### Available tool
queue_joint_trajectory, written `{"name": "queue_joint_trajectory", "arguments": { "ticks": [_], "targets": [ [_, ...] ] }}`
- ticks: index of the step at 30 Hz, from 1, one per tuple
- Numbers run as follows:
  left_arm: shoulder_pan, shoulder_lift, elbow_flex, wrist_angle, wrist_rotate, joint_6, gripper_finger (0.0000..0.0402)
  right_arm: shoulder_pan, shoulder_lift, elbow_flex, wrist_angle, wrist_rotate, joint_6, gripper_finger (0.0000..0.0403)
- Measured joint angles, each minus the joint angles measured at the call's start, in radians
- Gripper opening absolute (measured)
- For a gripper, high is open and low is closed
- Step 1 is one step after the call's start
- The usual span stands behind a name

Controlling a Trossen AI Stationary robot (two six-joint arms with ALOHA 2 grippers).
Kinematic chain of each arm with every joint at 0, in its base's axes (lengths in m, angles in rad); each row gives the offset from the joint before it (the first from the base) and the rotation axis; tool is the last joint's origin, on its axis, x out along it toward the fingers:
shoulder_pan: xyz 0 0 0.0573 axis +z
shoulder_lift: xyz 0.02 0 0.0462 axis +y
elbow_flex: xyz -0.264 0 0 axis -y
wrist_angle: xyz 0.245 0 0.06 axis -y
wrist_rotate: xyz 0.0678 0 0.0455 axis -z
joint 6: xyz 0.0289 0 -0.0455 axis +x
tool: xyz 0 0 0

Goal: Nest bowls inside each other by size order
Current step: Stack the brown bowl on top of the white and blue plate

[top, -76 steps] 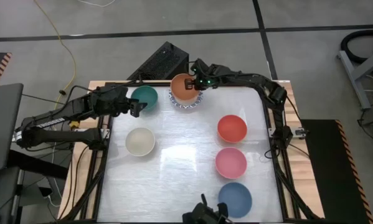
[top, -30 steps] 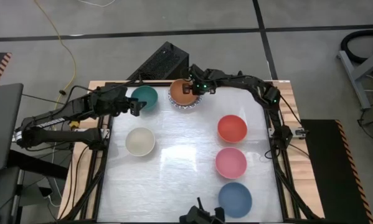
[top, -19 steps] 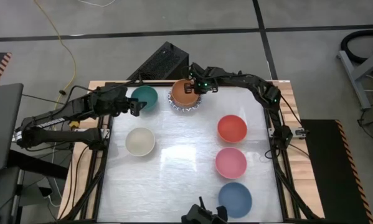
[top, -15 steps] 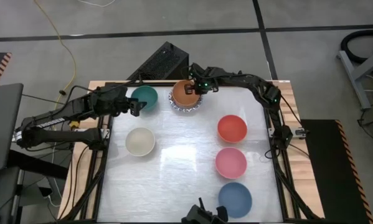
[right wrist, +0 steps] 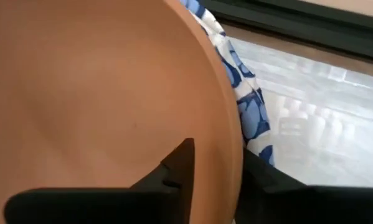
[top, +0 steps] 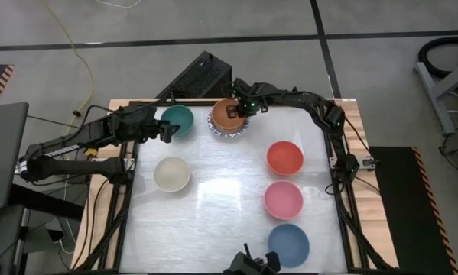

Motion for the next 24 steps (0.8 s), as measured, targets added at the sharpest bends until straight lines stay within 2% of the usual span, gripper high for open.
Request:
{"name": "queue_joint_trajectory", "arguments": {
  "ticks": [14,24],
  "targets": [
    [0.000,0.000,0.000,-0.005,0.002,0.000,0.0297,-0.006,-0.016,0.030,-0.017,-0.026,-0.070,0.0198],
    [0.000,0.000,0.000,-0.006,0.055,-0.001,0.0297,-0.019,-0.017,0.212,-0.166,-0.003,-0.173,0.0207]
  ]
}}
